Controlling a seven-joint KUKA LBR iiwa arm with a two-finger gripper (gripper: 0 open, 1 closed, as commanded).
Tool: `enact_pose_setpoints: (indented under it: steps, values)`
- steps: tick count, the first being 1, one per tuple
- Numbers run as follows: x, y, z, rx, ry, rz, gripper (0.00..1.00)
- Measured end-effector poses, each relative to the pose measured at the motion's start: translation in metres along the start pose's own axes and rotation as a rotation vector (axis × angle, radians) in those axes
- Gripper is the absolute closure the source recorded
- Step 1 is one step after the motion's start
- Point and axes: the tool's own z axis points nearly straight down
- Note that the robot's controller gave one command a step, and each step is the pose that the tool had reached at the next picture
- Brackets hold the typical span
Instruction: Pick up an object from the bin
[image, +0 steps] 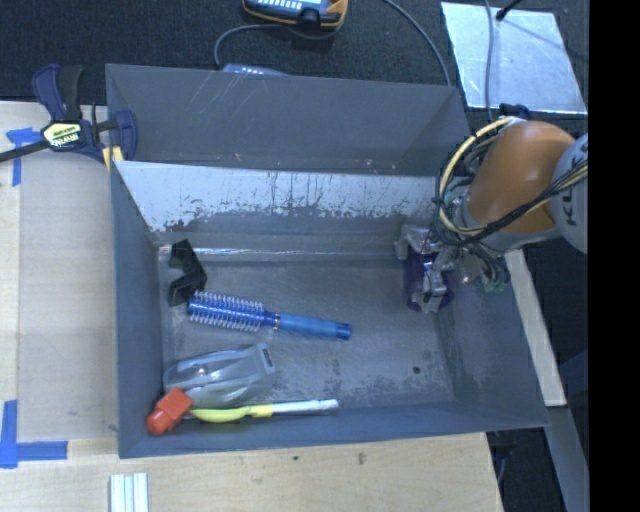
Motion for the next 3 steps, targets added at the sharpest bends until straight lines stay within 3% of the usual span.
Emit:
enact_pose_setpoints:
  steps: [1, 2, 3]
  values:
    - [0.000, 0.000, 0.000, 0.000, 0.000, 0.000, 1.00]
    - [-0.007, 0.001, -0.031, -0.005, -0.010, 0.026, 1.00]
    - [-0.006, -0.005, -0.092, 0.000, 0.001, 0.029, 1.00]
